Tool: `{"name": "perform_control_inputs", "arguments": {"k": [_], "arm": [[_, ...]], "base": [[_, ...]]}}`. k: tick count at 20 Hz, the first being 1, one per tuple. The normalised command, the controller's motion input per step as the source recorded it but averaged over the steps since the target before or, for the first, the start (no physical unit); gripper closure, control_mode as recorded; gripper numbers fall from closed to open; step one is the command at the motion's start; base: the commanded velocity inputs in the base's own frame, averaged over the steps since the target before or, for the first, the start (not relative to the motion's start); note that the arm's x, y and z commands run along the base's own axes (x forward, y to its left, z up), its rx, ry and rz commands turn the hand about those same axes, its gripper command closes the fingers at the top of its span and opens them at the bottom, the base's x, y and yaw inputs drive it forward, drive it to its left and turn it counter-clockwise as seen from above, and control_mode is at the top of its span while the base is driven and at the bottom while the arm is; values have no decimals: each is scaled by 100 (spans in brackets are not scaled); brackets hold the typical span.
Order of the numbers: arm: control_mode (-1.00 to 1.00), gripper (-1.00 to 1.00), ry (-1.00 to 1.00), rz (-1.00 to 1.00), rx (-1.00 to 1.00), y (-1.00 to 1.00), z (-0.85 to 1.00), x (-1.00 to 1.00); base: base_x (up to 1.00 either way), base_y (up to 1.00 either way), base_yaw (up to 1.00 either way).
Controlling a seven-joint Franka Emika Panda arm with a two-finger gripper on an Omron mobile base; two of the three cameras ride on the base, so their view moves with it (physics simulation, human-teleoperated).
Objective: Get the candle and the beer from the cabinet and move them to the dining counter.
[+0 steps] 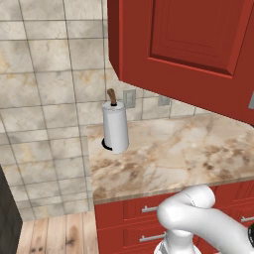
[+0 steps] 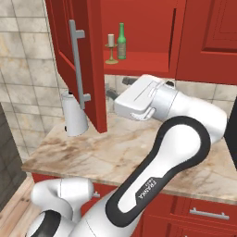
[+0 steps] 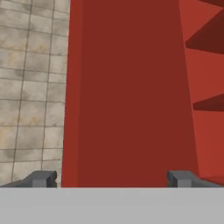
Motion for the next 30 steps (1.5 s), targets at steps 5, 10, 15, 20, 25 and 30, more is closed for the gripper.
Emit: {"name": "perform_control_inputs", "arguments": {"k": [5,10,15,20,25,30], "arm": [[-100,-100,1,4,0,27,0,19],[-100,-100,0,10,-1,74,0,-3],[-100,-100,0,4,0,71,0,-16],[-100,-100,0,0,0,78,0,-27],[-100,-100,0,-3,0,76,0,-21],[-100,-100,0,-7,-3,85,-11,-23]], "base": [[0,0,0],[0,0,0],[0,0,0],[0,0,0],[0,0,0],[0,0,0]]}}
